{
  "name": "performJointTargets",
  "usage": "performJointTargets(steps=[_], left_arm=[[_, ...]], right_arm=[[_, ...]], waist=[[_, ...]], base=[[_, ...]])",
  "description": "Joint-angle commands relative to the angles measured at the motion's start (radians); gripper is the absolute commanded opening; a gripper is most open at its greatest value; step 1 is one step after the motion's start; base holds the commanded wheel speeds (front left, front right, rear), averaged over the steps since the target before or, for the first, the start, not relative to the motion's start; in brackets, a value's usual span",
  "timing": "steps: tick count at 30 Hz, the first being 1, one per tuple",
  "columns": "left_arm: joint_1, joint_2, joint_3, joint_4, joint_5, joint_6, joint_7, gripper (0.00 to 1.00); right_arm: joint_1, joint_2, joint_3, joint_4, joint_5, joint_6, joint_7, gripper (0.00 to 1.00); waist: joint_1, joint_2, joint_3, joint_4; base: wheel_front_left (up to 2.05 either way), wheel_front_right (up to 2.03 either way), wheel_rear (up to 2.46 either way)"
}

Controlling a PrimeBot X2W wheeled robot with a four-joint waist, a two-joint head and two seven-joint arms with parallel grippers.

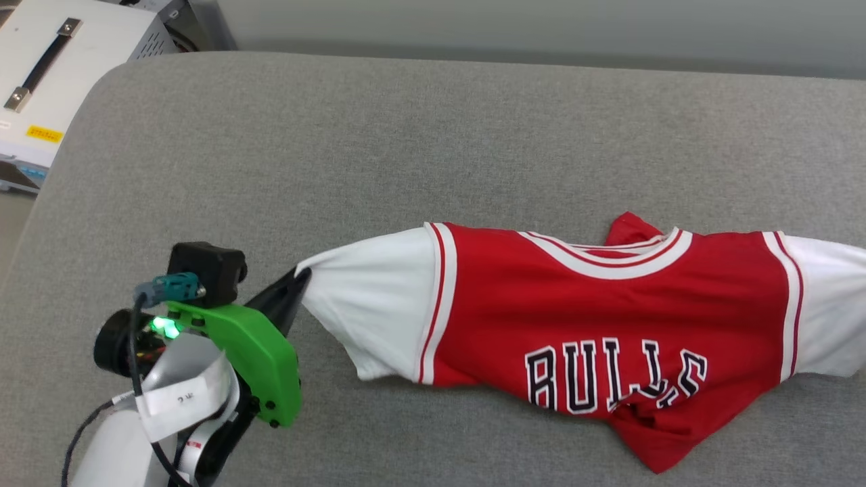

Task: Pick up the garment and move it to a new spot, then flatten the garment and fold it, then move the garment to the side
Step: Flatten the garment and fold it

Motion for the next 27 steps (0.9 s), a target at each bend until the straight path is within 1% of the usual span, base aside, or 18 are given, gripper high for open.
performJointTargets(steps=[1, 4, 7, 10, 12, 15, 19, 23, 24, 27], left_arm=[[-0.033, 0.013, 0.019, -0.007, 0.012, 0.005, -0.02, 0.0], [-0.07, 0.027, 0.047, -0.019, 0.021, 0.003, -0.06, 0.0], [-0.114, 0.019, 0.078, -0.043, 0.025, 0.015, -0.111, 0.0], [-0.159, 0.036, 0.093, -0.049, 0.041, 0.007, -0.143, 0.0], [-0.181, 0.05, 0.101, -0.051, 0.049, 0.004, -0.152, 0.0], [-0.21, 0.057, 0.122, -0.068, 0.047, 0.006, -0.168, 0.0], [-0.242, 0.085, 0.149, -0.086, 0.05, 0.004, -0.173, 0.0], [-0.277, 0.112, 0.172, -0.094, 0.046, -0.004, -0.176, 0.0], [-0.307, 0.132, 0.182, -0.095, 0.042, -0.011, -0.174, 0.0], [-0.344, 0.157, 0.192, -0.087, 0.038, -0.022, -0.172, 0.0]], right_arm=[[-0.028, -0.02, -0.002, -0.019, 0.012, -0.001, -0.014, 0.0], [-0.057, -0.062, 0.004, -0.069, 0.036, -0.001, -0.023, 0.0], [-0.091, -0.104, 0.013, -0.112, 0.06, -0.001, -0.034, 0.0], [-0.139, -0.151, 0.033, -0.143, 0.079, -0.001, -0.058, 0.0], [-0.183, -0.168, 0.043, -0.16, 0.094, -0.001, -0.094, 0.0], [-0.243, -0.188, 0.063, -0.167, 0.103, -0.001, -0.152, 0.0], [-0.307, -0.22, 0.104, -0.157, 0.119, -0.001, -0.218, 0.0], [-0.354, -0.246, 0.135, -0.144, 0.139, -0.001, -0.248, 0.0], [-0.384, -0.259, 0.149, -0.134, 0.153, -0.001, -0.263, 0.0], [-0.419, -0.272, 0.163, -0.123, 0.164, -0.001, -0.278, 0.0]], waist=[[0.0, 0.0, -0.058, -0.026], [0.0, 0.0, -0.094, -0.035], [0.0, 0.0, -0.12, -0.042], [0.0, 0.0, -0.142, -0.05], [0.0, 0.0, -0.152, -0.056], [0.0, 0.0, -0.162, -0.065], [0.0, 0.0, -0.175, -0.078], [0.0, 0.0, -0.183, -0.088], [0.0, 0.0, -0.181, -0.093], [0.0, 0.0, -0.172, -0.1]], base=[[0.0, 0.0, 0.0], [0.0, 0.0, 0.0], [0.0, 0.0, 0.0], [0.0, 0.0, 0.0], [0.0, 0.0, 0.0], [0.0, 0.0, 0.0], [0.0, 0.0, 0.0], [0.0, 0.0, 0.0], [0.0, 0.0, 0.0], [0.0, 0.0, 0.0]])
